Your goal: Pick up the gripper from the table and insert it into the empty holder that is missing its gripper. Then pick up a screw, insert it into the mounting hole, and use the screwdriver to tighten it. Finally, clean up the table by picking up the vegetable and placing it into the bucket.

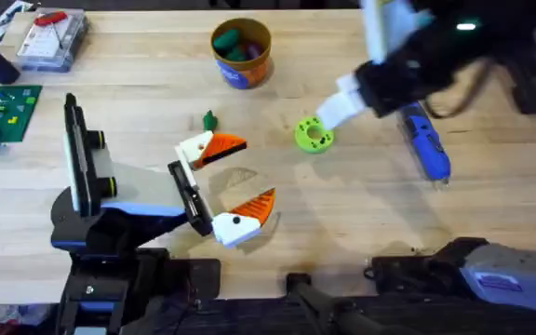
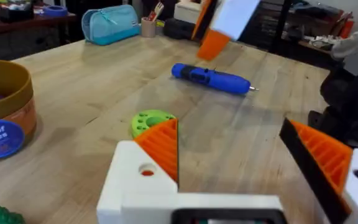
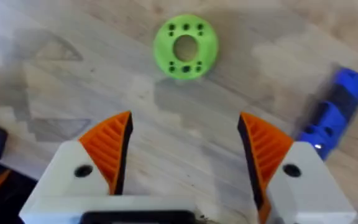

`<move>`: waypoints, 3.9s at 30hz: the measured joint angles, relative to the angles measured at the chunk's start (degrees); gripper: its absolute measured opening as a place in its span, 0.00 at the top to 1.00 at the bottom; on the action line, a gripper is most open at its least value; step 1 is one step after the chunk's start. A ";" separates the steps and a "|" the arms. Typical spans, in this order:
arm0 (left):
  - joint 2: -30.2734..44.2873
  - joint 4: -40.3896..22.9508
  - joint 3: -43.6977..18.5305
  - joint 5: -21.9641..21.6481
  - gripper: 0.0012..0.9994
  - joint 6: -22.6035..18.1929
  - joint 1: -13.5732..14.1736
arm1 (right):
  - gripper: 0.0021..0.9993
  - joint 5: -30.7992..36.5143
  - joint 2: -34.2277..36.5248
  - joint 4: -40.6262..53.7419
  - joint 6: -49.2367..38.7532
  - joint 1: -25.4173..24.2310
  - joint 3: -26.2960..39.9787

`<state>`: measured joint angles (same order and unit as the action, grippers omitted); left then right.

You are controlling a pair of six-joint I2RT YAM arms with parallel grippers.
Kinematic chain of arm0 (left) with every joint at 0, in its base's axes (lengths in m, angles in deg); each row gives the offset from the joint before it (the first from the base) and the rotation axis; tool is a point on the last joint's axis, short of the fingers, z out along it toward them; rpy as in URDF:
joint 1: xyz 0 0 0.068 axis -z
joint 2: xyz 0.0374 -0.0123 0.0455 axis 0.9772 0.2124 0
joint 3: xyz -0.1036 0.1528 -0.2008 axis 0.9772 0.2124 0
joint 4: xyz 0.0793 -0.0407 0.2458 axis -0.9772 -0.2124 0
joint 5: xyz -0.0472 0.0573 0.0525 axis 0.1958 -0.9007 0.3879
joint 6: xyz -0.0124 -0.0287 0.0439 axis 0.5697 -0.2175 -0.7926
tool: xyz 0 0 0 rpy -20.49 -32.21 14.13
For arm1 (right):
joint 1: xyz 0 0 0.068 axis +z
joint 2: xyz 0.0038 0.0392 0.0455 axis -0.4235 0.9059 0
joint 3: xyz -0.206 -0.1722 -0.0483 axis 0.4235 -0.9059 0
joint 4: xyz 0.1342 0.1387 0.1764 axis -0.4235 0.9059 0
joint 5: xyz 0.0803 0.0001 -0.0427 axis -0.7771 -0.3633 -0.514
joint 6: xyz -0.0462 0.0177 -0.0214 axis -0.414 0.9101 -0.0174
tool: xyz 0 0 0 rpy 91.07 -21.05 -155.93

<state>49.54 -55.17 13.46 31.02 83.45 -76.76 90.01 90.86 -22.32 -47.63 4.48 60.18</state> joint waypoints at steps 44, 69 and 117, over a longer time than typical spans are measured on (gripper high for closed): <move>-0.02 -0.13 0.00 0.02 0.01 0.00 0.00 | 0.05 5.48 -29.87 -3.49 0.30 0.02 -24.89; -0.02 -0.13 0.00 0.02 0.01 0.00 0.00 | 0.05 3.67 -5.77 -17.36 -3.08 1.42 -23.63; -0.02 -0.15 0.00 0.02 0.01 0.00 0.00 | 0.51 2.16 15.31 -23.08 2.94 2.29 -15.59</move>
<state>49.52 -55.32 13.46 31.04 83.45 -76.76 92.17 106.17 -45.40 -44.68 6.77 44.59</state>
